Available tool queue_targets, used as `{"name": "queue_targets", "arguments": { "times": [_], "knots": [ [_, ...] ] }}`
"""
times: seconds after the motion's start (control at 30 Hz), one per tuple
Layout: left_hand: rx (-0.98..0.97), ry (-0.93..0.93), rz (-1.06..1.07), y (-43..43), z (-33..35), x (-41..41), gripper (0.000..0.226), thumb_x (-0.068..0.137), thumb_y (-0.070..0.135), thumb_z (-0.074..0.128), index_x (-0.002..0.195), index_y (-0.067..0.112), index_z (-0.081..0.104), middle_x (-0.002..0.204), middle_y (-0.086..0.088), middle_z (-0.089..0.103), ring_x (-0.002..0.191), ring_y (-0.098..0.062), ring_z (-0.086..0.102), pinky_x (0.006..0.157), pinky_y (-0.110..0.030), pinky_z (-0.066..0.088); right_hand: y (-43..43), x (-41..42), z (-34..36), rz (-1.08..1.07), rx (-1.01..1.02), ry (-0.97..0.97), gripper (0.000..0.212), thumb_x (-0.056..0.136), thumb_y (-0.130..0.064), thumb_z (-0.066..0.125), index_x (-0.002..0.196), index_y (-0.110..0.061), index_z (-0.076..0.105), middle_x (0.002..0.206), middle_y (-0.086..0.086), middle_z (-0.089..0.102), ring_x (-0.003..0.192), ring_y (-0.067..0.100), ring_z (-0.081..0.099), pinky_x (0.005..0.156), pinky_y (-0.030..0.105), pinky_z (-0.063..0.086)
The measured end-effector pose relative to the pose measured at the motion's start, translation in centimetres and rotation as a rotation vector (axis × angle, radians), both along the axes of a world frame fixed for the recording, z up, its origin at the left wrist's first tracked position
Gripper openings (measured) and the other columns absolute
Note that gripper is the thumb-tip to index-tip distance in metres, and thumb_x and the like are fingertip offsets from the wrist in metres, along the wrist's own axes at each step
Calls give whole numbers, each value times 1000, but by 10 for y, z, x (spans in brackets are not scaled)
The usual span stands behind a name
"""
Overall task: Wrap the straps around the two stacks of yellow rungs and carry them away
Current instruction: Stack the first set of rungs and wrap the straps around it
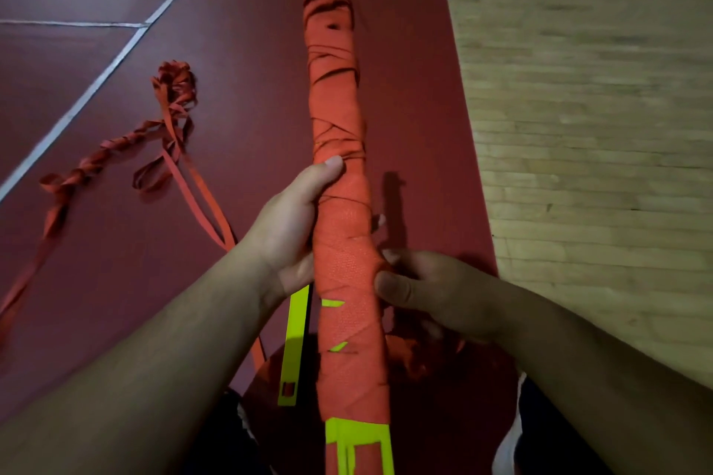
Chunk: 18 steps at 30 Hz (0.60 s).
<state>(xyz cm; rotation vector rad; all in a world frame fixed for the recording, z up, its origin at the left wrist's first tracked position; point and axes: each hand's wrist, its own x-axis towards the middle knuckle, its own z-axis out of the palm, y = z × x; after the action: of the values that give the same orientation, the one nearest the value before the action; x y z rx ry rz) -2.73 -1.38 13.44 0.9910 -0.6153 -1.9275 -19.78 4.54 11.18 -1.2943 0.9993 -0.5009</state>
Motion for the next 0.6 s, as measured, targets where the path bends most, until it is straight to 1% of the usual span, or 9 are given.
{"name": "queue_targets", "arguments": {
  "times": [0.07,0.17,0.23,0.3,0.33,0.4,0.47,0.53,0.6],
  "knots": [
    [-24,-38,-19,-2,0,3,38,79,41,62,103,11,63,75,-8,64,62,-19,66,91,-45,51,1,2,-1,30,-9,-14,37,89,-48,61,99,-12,61,66,5,61,45,6,48,44,21,40],
    [-20,-128,-47,-2,-2,5,53,88,50,53,109,4,68,89,-14,71,75,-23,67,76,-36,57,0,6,-3,-12,-72,0,32,89,-44,66,94,-13,68,83,7,72,73,14,62,68,33,52],
    [44,-195,-46,-1,-1,3,59,93,53,50,113,0,68,92,-16,70,78,-26,67,72,-35,58,0,7,-4,-8,-166,145,37,86,-50,66,84,-13,68,80,4,73,71,15,65,73,38,53],
    [31,-310,-60,0,0,1,66,81,58,61,113,1,69,88,-16,66,73,-27,63,68,-36,55,3,9,-4,28,-221,260,38,86,-51,62,79,-15,67,78,2,75,72,21,70,74,38,55],
    [-19,-389,-85,1,-1,1,65,75,56,68,112,2,68,84,-14,64,70,-25,61,65,-35,52,4,10,-4,42,-224,280,32,90,-46,63,77,-17,67,78,-1,76,73,17,71,76,35,55],
    [-129,-505,-130,4,-1,1,51,72,47,75,105,8,69,75,-8,64,64,-21,59,60,-31,51,6,10,0,69,-218,284,24,94,-38,64,74,-24,65,79,-3,76,74,11,70,78,31,55],
    [-156,-518,-144,7,-2,-1,40,73,40,78,98,12,67,71,-4,64,61,-18,59,58,-29,51,5,8,4,69,-188,256,24,89,-46,66,73,-28,65,77,0,76,74,24,71,79,43,57],
    [-130,-457,-130,9,-2,-4,25,84,31,74,96,12,64,69,-4,60,58,-17,57,55,-28,51,4,7,7,71,-141,215,29,80,-58,67,77,-29,65,75,3,75,76,37,70,80,56,55],
    [-64,-334,-101,8,-2,-5,21,87,28,68,97,10,62,70,-8,57,56,-19,55,52,-27,50,4,7,8,82,-94,176,37,82,-60,66,88,-24,64,75,3,75,70,29,71,74,50,58]
  ]
}}
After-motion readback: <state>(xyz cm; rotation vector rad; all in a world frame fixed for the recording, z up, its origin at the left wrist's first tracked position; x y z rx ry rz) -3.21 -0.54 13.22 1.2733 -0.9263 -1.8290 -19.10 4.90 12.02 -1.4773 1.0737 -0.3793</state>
